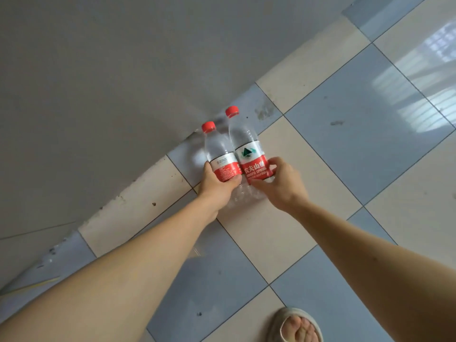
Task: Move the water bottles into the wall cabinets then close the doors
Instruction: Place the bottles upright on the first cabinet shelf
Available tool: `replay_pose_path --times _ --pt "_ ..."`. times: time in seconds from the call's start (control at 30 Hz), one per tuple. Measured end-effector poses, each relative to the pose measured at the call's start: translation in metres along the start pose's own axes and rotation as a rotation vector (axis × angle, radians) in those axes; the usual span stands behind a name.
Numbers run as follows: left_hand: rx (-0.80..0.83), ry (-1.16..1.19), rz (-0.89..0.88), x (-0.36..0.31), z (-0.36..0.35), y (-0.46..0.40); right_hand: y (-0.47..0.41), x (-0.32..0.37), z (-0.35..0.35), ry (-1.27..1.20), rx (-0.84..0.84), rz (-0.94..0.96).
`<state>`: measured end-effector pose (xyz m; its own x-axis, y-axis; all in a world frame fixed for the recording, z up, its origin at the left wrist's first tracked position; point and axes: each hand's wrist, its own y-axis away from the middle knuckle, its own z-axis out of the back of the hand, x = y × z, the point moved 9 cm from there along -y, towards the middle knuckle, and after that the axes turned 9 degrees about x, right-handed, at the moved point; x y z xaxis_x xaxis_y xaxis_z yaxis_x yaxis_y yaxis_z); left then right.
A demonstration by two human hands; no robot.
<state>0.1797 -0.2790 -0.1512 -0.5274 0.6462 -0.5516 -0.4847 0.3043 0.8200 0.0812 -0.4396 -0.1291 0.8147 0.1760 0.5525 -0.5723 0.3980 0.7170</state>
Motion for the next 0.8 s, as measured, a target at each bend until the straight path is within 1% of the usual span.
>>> replay_pose_path --times 0.13,0.23,0.33,0.4,0.47,0.57,0.67,0.8 --pt "0.134 -0.090 -0.020 0.013 -0.001 0.023 0.025 -0.031 -0.023 -0.021 0.151 -0.133" --pt "0.213 -0.159 -0.010 0.035 -0.005 0.043 0.048 -0.051 -0.046 -0.022 0.287 -0.213" --pt "0.227 -0.262 0.010 0.052 -0.006 0.055 0.062 -0.063 -0.061 -0.050 0.360 -0.224" --pt "0.168 -0.314 -0.004 0.047 -0.001 0.056 0.064 -0.065 -0.060 -0.126 0.318 -0.238" --pt "0.116 -0.317 -0.024 0.037 0.002 0.051 0.056 -0.060 -0.049 -0.199 0.217 -0.232" --pt "0.109 -0.373 -0.052 0.017 -0.005 0.038 0.035 -0.042 -0.030 -0.248 0.108 -0.171" --pt "0.122 -0.467 -0.054 0.011 -0.016 0.029 0.020 -0.037 -0.029 -0.247 0.090 -0.175" --pt "0.092 -0.413 -0.081 0.011 -0.016 0.031 0.023 -0.043 -0.030 -0.294 0.101 -0.206"
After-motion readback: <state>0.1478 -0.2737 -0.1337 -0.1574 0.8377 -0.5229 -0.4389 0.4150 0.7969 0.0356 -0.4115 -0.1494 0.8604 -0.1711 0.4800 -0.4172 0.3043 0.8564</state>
